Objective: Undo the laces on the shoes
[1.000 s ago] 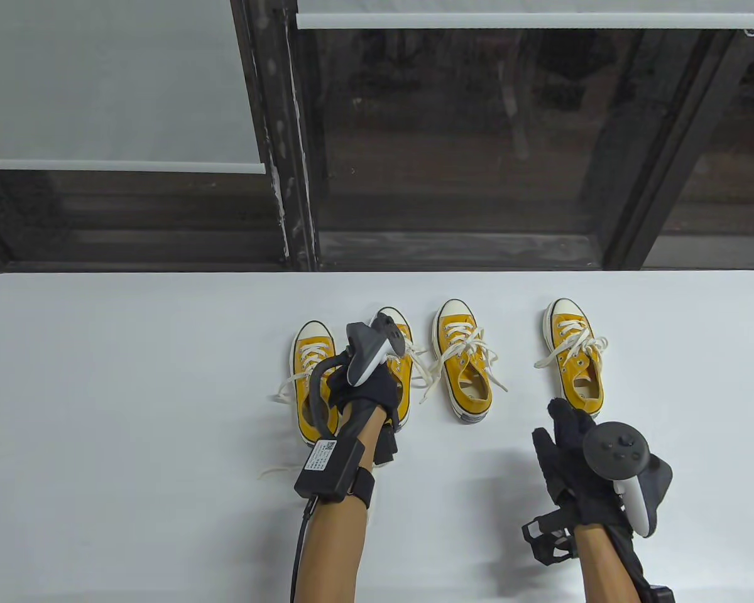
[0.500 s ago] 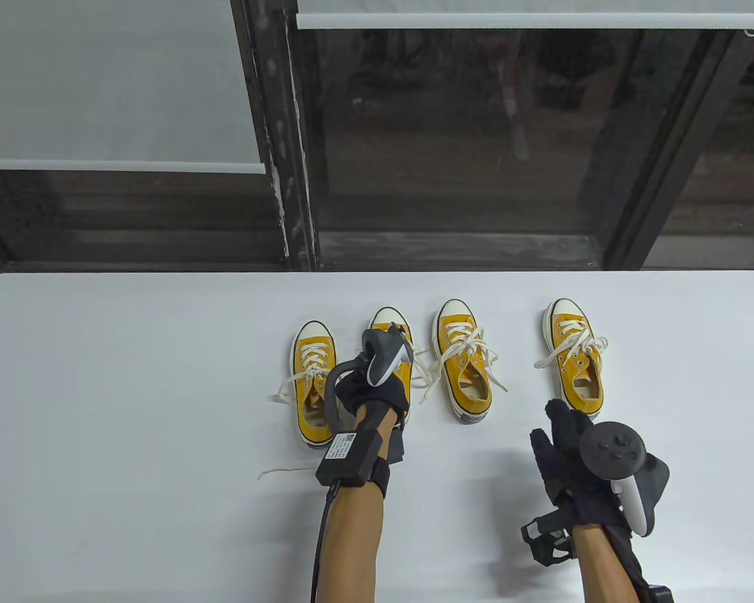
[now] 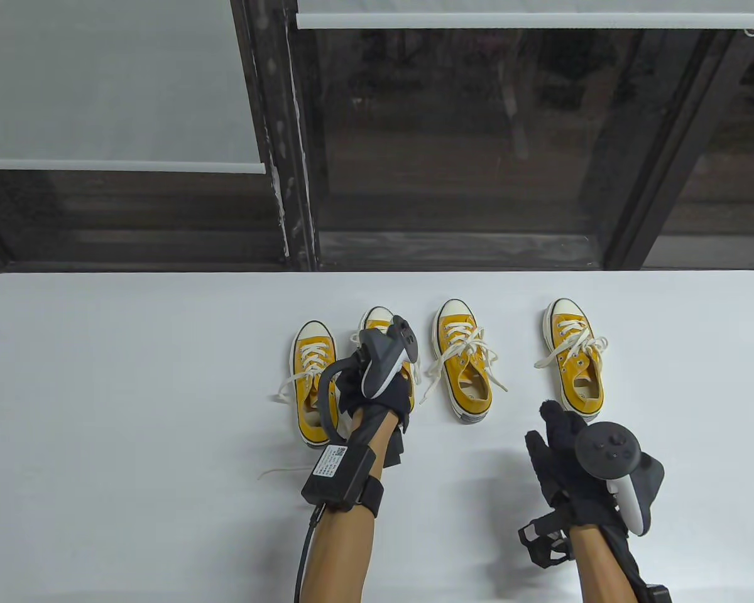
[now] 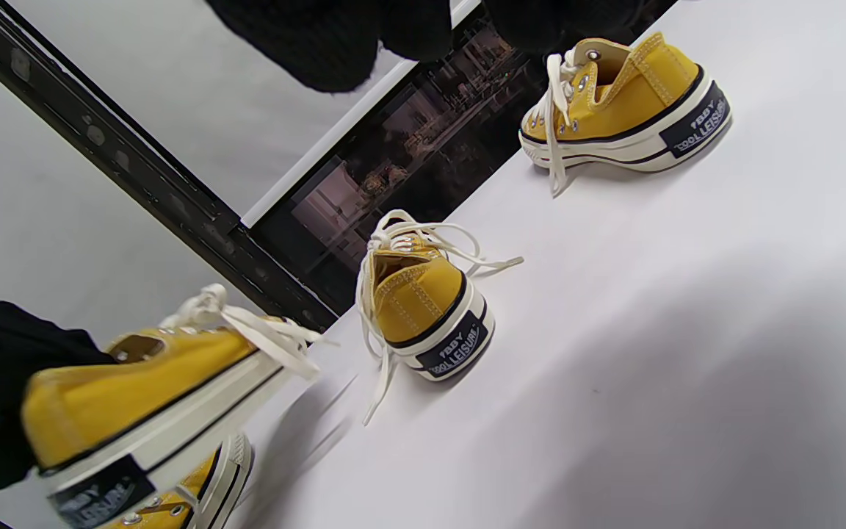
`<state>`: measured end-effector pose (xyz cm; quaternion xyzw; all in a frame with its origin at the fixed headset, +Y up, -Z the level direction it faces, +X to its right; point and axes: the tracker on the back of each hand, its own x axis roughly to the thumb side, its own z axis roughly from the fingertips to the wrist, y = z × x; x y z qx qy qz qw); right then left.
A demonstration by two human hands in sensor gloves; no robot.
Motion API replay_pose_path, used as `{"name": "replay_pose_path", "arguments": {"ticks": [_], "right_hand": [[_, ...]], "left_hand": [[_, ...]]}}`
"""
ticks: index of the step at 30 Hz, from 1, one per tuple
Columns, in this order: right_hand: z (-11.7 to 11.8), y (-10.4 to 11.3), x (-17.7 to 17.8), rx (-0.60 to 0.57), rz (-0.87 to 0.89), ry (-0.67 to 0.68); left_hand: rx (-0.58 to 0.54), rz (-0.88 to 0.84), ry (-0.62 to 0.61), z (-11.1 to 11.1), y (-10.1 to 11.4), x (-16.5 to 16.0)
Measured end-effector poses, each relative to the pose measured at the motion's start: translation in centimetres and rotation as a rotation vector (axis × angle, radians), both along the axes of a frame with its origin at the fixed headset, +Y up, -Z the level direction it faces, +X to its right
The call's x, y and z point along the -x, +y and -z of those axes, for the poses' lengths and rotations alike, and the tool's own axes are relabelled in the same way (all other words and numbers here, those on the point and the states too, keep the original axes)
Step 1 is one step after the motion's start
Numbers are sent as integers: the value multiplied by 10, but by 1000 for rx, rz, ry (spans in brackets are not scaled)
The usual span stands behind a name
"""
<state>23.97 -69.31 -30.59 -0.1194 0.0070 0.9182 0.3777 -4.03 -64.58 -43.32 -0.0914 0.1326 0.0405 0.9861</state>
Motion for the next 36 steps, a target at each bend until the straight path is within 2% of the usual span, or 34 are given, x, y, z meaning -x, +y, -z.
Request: {"name": "replay_pose_path", "arguments": {"ticks": [4,8,12,16,21,27,32,36], "right_hand": [[-1,2,1,-12,3,5],[-1,1,1,-10,12,6],[-1,2,3,-10,12,14],[-1,1,4,-8,11,23],[-1,0,6,2,8,29],[0,-2,7,14,1,35],[1,-5,13,40,-17,56],[3,-12,23,87,-25,109]], "left_hand": [[-34,-77,-34,-33,23,-2],[-50,-132,-70,-69,34,-3],[-23,-147,-101,-100,31,-2],[53,-152,-132,-122,16,0],[141,-172,-171,-130,-9,-2],[275,-271,-220,-125,-33,-5],[471,-333,-256,-117,-59,-2],[553,-362,-242,-113,-79,2]]}}
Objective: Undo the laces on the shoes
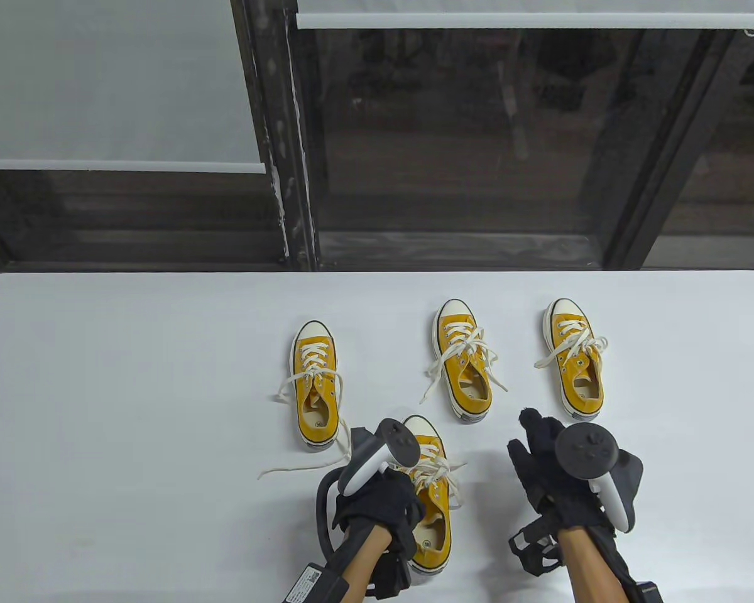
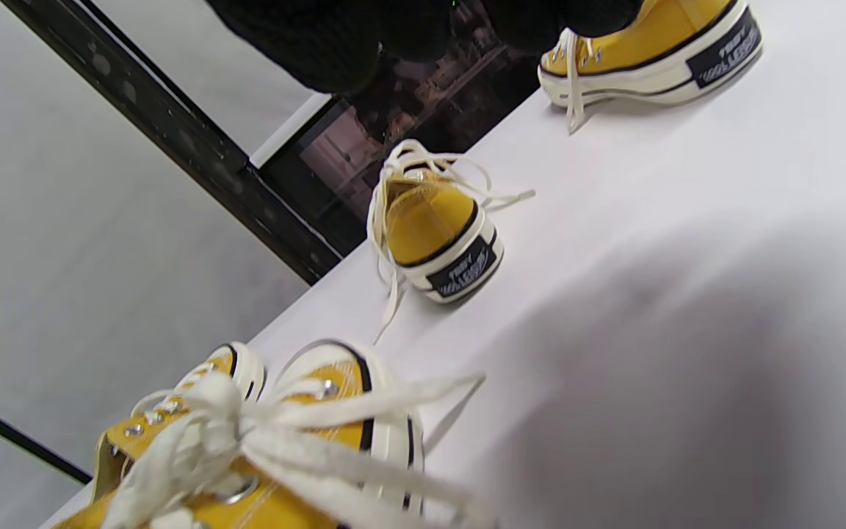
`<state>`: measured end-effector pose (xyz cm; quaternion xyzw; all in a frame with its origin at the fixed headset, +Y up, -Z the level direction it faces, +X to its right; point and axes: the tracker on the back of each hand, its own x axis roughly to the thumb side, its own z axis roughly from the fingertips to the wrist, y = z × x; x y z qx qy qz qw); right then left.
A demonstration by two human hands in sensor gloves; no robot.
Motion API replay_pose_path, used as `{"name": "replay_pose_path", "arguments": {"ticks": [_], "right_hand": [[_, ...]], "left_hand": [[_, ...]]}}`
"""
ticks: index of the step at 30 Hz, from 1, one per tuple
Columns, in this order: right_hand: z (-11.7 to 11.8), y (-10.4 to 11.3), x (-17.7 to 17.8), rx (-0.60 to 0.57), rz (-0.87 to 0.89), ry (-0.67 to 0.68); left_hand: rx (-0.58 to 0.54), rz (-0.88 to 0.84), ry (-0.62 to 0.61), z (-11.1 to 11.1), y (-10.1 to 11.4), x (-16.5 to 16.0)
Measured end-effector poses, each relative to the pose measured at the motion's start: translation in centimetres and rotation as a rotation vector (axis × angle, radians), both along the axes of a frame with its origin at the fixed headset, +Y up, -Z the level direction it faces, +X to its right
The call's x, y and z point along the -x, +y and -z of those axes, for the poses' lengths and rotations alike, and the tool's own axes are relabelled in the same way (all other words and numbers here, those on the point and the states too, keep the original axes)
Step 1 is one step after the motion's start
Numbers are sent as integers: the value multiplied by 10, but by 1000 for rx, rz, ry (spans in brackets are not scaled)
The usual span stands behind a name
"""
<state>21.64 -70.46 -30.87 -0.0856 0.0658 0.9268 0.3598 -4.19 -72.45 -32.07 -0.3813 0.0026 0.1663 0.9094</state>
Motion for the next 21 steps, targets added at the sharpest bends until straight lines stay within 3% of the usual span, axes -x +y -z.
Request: {"name": "replay_pose_path", "arguments": {"ticks": [13,16,21], "right_hand": [[7,-24,27,172,-5,139],[7,-21,30,172,3,144],[13,-11,41,188,-110,170]], "left_hand": [[38,-57,-24,0,-10,0],[32,-3,-54,-2,7,3],[-233,-139,67,-9,43,26]]}}
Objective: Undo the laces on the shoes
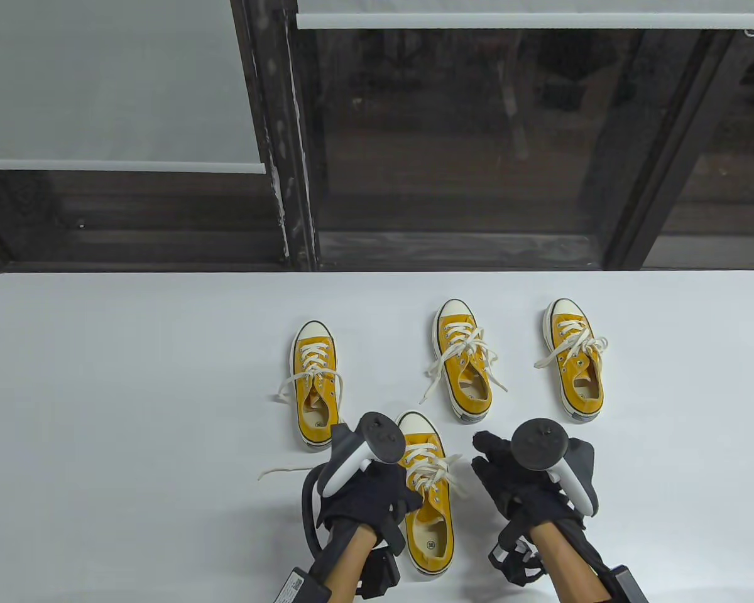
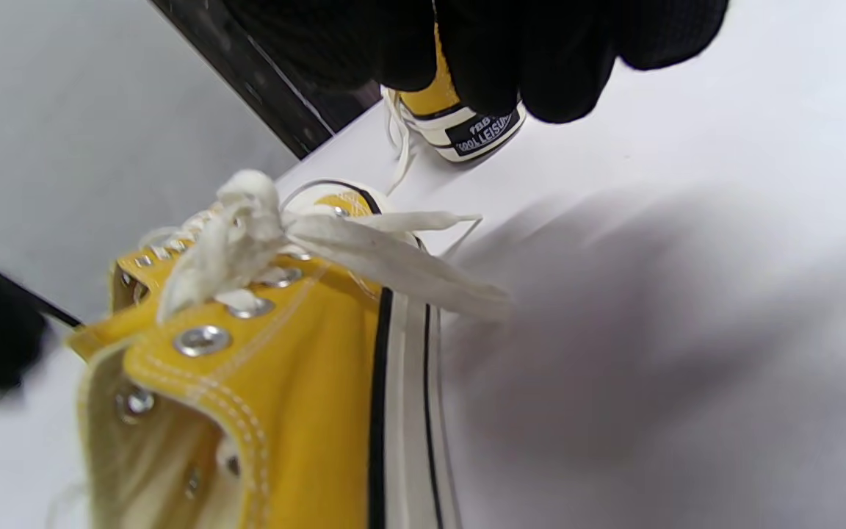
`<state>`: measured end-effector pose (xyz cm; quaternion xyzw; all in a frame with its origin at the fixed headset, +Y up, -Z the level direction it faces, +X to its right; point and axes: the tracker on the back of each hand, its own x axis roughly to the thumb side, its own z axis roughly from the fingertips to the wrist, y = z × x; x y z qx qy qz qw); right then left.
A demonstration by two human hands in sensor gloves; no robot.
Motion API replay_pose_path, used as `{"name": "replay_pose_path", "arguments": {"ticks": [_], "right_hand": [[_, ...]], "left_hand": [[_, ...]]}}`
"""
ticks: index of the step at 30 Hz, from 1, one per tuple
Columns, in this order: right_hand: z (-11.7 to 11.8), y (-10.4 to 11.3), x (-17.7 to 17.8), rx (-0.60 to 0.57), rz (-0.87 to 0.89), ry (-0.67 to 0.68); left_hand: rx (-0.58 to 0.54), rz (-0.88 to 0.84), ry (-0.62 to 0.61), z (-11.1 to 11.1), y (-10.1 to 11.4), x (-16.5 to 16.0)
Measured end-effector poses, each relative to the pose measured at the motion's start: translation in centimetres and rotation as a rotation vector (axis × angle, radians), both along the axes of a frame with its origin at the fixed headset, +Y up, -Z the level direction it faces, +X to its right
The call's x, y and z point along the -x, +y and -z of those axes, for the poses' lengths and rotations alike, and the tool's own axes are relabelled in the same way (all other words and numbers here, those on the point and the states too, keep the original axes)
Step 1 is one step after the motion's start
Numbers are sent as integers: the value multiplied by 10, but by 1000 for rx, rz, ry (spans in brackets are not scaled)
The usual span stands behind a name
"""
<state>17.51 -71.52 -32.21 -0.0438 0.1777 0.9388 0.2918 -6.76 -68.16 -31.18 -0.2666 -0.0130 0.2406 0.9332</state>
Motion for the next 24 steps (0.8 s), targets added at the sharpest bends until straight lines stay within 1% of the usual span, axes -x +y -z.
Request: {"name": "replay_pose_path", "arguments": {"ticks": [1,2,3,5,6,8,9,11,14,15,17,19,21,24], "right_hand": [[3,1,4,16,-39,18],[6,0,9,41,-66,29],[7,0,10,50,-71,30],[15,-4,19,74,-107,25],[17,-6,21,87,-126,20],[23,-12,27,108,-170,33],[26,-15,29,119,-165,36],[28,-23,33,160,-139,32],[29,-36,36,234,-83,47],[28,-37,36,235,-78,49],[27,-37,33,166,-104,21],[27,-37,30,151,-121,35],[26,-35,27,164,-57,44],[25,-22,21,161,143,26]], "left_hand": [[-50,-44,47,-1,0,4],[-47,-90,68,0,-4,6],[-19,-109,53,1,-8,6],[105,-188,16,6,-27,3],[146,-211,12,7,-33,1],[238,-215,-12,11,-47,-4],[252,-191,-24,11,-51,-7],[253,-141,-34,12,-54,-12],[293,-150,-71,12,-58,-19],[295,-151,-73,12,-58,-20],[292,-141,-76,12,-58,-21],[302,-149,-81,12,-59,-22],[306,-147,-82,12,-59,-22],[315,-149,-77,12,-61,-20]]}}
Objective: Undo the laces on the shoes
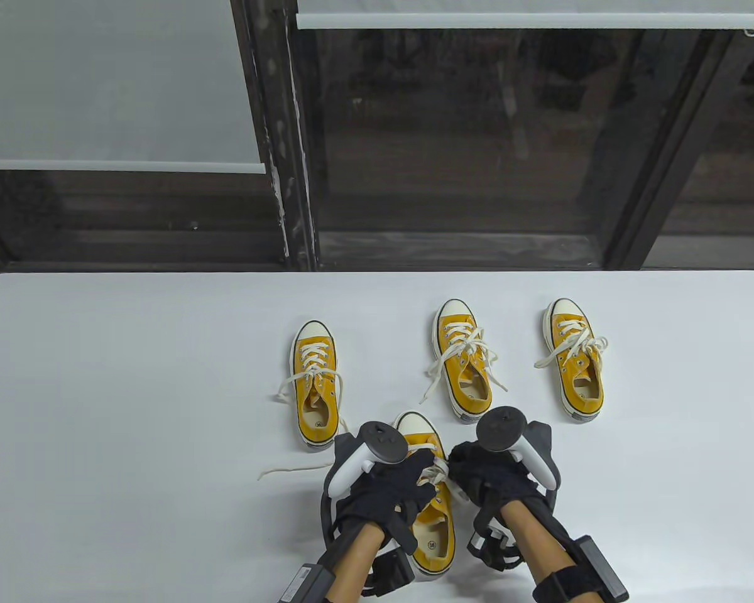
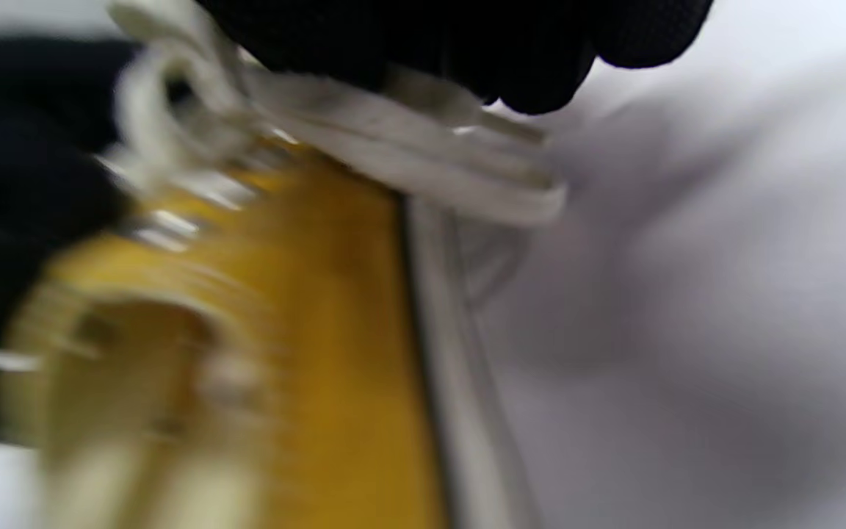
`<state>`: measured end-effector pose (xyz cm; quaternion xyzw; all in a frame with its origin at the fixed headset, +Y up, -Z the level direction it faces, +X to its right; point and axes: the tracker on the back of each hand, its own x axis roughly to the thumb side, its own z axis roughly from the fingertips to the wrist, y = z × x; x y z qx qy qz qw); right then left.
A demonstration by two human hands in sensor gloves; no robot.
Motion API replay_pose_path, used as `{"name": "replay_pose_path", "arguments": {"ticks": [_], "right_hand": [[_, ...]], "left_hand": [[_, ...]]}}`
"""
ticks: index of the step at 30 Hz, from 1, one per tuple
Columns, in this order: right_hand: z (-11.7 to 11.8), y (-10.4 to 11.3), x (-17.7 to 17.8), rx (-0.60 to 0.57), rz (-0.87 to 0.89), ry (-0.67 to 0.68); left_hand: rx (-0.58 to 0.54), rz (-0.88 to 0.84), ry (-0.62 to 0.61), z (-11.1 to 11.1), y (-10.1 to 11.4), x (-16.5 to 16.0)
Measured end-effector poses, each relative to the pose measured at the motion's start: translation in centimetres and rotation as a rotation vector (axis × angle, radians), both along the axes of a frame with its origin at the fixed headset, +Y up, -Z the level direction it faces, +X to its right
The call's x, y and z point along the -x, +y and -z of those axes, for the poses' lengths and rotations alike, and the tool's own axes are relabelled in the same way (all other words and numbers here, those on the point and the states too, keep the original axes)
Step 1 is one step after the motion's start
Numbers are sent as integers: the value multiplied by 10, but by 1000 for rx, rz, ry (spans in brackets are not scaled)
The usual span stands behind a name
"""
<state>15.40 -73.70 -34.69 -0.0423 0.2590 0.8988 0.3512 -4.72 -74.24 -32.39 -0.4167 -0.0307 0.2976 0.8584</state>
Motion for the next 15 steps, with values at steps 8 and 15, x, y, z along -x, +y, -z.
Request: {"name": "replay_pose_path", "arguments": {"ticks": [8,15], "right_hand": [[-5,63,-8,-72,235,68],[-17,107,-4,-108,392,117]], "left_hand": [[17,-8,13,0,-3,3],[-16,39,2,-2,-1,0]]}}
